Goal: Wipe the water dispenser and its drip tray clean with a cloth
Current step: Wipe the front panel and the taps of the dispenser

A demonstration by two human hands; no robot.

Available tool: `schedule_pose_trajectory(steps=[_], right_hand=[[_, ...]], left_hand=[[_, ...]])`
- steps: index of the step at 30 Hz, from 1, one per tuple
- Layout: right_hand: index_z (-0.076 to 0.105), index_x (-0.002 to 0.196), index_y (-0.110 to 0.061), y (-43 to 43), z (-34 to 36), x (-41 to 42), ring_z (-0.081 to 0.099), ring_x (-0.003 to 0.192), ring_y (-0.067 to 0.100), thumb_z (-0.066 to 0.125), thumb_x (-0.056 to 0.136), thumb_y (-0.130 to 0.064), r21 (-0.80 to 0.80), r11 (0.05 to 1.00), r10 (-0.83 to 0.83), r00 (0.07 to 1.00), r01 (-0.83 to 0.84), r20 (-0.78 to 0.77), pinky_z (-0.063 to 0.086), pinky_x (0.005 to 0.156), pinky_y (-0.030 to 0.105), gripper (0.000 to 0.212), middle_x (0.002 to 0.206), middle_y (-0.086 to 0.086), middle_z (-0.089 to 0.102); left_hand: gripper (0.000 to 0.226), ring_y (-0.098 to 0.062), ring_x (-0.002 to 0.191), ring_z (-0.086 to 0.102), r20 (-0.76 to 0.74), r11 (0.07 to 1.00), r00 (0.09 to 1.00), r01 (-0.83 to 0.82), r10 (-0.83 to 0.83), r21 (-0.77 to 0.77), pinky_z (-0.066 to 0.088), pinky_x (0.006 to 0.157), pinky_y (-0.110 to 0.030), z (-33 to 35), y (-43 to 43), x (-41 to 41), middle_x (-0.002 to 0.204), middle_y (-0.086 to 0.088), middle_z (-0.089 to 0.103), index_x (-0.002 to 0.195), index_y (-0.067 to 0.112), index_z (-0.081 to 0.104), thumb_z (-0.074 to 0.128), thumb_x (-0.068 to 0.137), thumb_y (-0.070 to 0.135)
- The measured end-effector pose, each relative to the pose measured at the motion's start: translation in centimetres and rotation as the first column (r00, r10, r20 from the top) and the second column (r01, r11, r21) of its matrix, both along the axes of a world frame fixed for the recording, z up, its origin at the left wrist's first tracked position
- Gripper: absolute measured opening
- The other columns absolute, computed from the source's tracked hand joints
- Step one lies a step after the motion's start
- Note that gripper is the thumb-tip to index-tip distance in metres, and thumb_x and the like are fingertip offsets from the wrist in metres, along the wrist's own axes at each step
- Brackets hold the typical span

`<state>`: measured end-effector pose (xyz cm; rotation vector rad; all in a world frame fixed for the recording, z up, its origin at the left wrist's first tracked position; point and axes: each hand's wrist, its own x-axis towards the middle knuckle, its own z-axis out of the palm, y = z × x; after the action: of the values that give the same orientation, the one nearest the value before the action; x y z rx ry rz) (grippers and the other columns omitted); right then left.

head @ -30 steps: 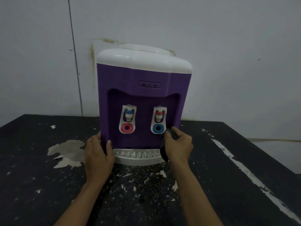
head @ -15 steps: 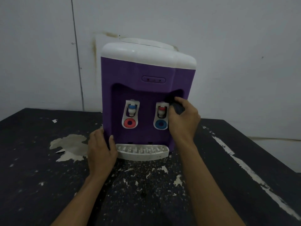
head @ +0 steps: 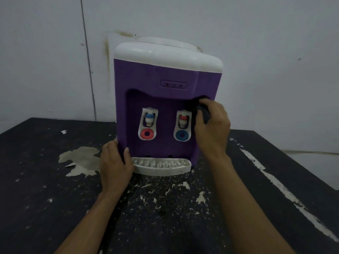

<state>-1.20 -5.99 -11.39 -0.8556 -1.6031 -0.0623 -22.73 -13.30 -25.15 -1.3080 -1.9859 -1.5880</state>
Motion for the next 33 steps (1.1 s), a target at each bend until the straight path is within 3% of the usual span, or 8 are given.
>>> schedule_pose_trajectory(steps=[5,9,15,19,21,28,33], right_hand=[[0.064,0.122,-0.011,-0.2,-0.5,0.5,0.059,0.104,0.016,0.063,0.092,-0.005,-0.012,1.000,0.019,1.000,-0.019,0.025,0.044,0.090,0.019,0.031,0.115,0.004,0.064],[0.061,0.125,-0.016,-0.7,-4.5,1.8,0.058,0.104,0.011,0.063,0.093,-0.008,-0.199,0.980,0.044,0.997,-0.032,0.055,0.044,0.088,0.020,0.034,0.118,0.001,0.062],[0.057,0.124,-0.026,-1.6,-7.8,2.2,0.054,0.089,0.006,0.062,0.093,-0.014,-0.359,0.933,0.050,0.997,-0.023,0.066,0.041,0.076,0.019,0.033,0.110,-0.004,0.059],[0.055,0.127,-0.029,-2.0,-9.5,2.4,0.055,0.087,0.008,0.061,0.095,-0.017,-0.410,0.912,0.056,0.993,-0.009,0.103,0.047,0.074,0.025,0.035,0.109,-0.004,0.059],[0.054,0.129,-0.031,-2.1,-10.2,2.5,0.055,0.087,0.009,0.060,0.095,-0.018,-0.427,0.904,0.047,0.992,0.008,0.119,0.050,0.075,0.028,0.037,0.110,-0.004,0.059],[0.054,0.133,-0.030,-2.2,-11.2,2.4,0.055,0.090,0.006,0.060,0.095,-0.018,-0.408,0.913,0.044,0.995,-0.004,0.089,0.043,0.077,0.021,0.040,0.116,-0.001,0.061],[0.058,0.133,-0.025,-1.5,-9.1,1.7,0.052,0.094,-0.001,0.061,0.096,-0.016,-0.310,0.951,0.012,1.000,-0.017,-0.015,0.036,0.078,0.003,0.039,0.119,-0.002,0.060]], left_hand=[[0.021,-0.023,0.093,0.050,-0.001,1.000,1.000,0.005,-0.005,0.005,0.048,0.075,-0.041,0.1,-0.2,0.1,0.107,-0.015,0.054,0.113,0.004,0.050,0.059,0.097,0.014],[0.024,-0.017,0.095,0.046,0.016,1.000,1.000,0.027,-0.027,0.005,0.042,0.077,-0.034,0.1,-0.4,-0.1,0.109,-0.013,0.053,0.116,0.004,0.050,0.060,0.097,0.014],[0.032,-0.012,0.104,0.049,0.221,0.995,0.971,0.087,-0.095,0.046,0.040,0.080,-0.017,0.6,-0.6,0.2,0.117,-0.002,0.050,0.122,0.008,0.047,0.064,0.097,0.019],[0.033,-0.016,0.104,0.054,0.320,0.993,0.941,0.097,-0.112,0.063,0.045,0.083,-0.027,0.4,-0.7,0.1,0.115,-0.002,0.054,0.116,0.014,0.047,0.070,0.093,0.023],[0.035,-0.018,0.102,0.055,0.336,0.995,0.936,0.091,-0.100,0.043,0.043,0.081,-0.025,0.2,-0.8,0.1,0.114,-0.005,0.055,0.113,0.015,0.047,0.073,0.090,0.022],[0.035,-0.018,0.093,0.059,0.441,0.997,0.895,0.075,-0.068,0.002,0.044,0.070,-0.018,-0.1,-0.8,0.2,0.112,-0.007,0.059,0.108,0.017,0.049,0.076,0.087,0.021],[0.034,-0.020,0.097,0.060,0.383,0.997,0.921,0.071,-0.067,0.003,0.051,0.079,-0.030,-0.3,-0.7,0.0,0.113,-0.006,0.060,0.110,0.020,0.049,0.075,0.088,0.022]])
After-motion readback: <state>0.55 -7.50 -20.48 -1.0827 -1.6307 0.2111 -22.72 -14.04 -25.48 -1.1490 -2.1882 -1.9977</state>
